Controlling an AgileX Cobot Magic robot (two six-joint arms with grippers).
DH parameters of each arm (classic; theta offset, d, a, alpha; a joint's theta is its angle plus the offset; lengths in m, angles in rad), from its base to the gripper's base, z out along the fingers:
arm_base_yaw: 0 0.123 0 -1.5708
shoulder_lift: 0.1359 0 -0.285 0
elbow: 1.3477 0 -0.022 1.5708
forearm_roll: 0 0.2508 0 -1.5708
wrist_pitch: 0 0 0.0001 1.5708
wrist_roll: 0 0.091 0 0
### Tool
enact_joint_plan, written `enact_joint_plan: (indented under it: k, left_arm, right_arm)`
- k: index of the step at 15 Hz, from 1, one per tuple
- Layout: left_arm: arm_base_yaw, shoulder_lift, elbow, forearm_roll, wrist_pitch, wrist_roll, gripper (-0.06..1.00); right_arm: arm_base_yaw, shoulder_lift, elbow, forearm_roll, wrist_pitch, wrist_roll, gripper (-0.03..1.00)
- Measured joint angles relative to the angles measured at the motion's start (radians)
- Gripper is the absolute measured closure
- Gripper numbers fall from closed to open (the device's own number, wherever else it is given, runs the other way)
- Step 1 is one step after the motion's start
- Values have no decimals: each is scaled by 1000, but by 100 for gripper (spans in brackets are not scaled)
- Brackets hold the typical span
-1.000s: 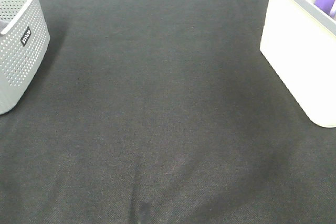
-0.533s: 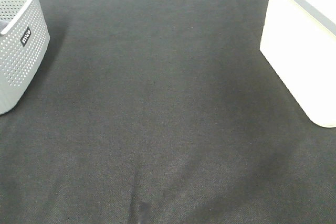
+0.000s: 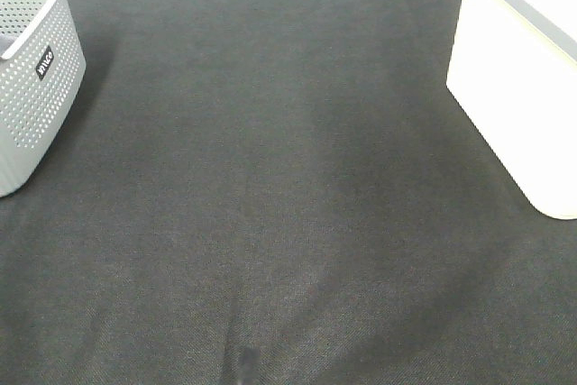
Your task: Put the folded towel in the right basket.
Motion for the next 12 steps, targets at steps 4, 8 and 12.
enact_joint_plan:
  k: [4, 8, 12]
  left_arm:
    - [0, 0, 0, 0, 0, 0, -4]
    - [0, 0, 0, 0, 0, 0, -4]
    - [0, 0, 0, 0, 0, 0, -4]
  right_arm:
    - [0, -575, 730, 0, 2, 0, 0]
    - [0, -1139, 1148, -29, 7, 0, 0]
    - [0, -1469, 1324, -89, 9, 0, 0]
